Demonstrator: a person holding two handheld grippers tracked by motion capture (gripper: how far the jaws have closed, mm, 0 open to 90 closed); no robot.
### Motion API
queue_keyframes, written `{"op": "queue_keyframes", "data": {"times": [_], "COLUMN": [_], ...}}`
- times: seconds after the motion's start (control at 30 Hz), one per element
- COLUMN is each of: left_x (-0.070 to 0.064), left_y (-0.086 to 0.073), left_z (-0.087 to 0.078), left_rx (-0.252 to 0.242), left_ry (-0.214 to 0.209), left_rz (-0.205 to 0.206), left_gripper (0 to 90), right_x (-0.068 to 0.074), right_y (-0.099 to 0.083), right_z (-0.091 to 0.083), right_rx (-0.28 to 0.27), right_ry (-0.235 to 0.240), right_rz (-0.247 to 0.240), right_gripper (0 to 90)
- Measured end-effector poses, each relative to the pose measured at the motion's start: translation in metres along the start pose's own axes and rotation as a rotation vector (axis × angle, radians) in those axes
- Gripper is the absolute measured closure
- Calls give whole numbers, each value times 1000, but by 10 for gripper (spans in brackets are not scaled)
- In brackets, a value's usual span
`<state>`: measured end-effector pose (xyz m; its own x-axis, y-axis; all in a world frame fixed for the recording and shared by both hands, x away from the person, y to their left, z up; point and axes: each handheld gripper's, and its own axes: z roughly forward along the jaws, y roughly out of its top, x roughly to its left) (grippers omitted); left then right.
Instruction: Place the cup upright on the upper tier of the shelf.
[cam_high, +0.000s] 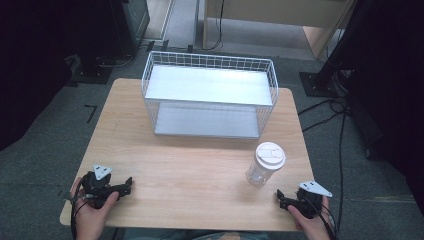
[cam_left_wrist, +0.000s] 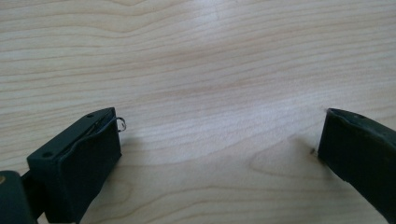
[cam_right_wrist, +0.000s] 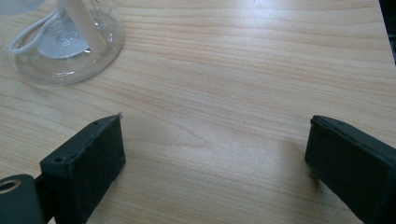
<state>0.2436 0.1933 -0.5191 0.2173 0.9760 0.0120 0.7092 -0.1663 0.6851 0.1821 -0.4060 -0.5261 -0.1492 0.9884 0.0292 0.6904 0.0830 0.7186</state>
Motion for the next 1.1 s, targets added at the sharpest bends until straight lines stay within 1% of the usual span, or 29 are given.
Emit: {"op": "queue_keyframes", "data": {"times": [0.07,0.3,0.33,0.37,0.4,0.47,0.53,0.57,0.63,0.73,0.77,0.8,0.83,0.9,0.97,1.1], "left_x": [2,1,1,1,1,1,1,1,1,1,1,1,1,1,1,1], "left_y": [-1,-1,-1,-1,-1,-1,-1,-1,-1,-1,-1,-1,-1,-1,-1,-1], "left_z": [-1,-2,-2,-2,-2,-2,-2,-2,-2,-2,-2,-2,-2,-2,-2,-2], "left_rx": [1,3,3,3,3,3,3,3,3,3,3,3,3,3,3,3], "left_ry": [-7,-2,-2,-2,-1,-2,-2,-1,-2,-1,-2,-2,-2,-2,-2,-2], "left_rz": [8,3,3,3,4,3,4,3,3,3,3,3,3,3,3,3], "left_gripper": [0,0,0,0,0,0,0,0,0,0,0,0,0,0,0,0], "right_x": [0,3,7,7,12,13,17,21,23,33,36,36,38,42,47,52], "right_y": [0,2,3,3,5,6,9,12,13,17,18,18,20,22,26,29], "right_z": [0,-1,-2,-2,-6,-8,-12,-16,-17,-24,-25,-25,-27,-30,-32,-33], "right_rx": [0,8,-8,-8,-34,-39,-54,-65,-70,-82,-83,-83,-85,-92,-96,-102], "right_ry": [-2,-17,2,2,6,13,36,52,61,111,123,123,135,143,165,180], "right_rz": [3,18,31,31,8,12,17,13,8,-2,1,1,3,0,-2,-3], "right_gripper": [46,46,45,45,45,45,45,45,45,45,45,45,45,45,45,45]}}
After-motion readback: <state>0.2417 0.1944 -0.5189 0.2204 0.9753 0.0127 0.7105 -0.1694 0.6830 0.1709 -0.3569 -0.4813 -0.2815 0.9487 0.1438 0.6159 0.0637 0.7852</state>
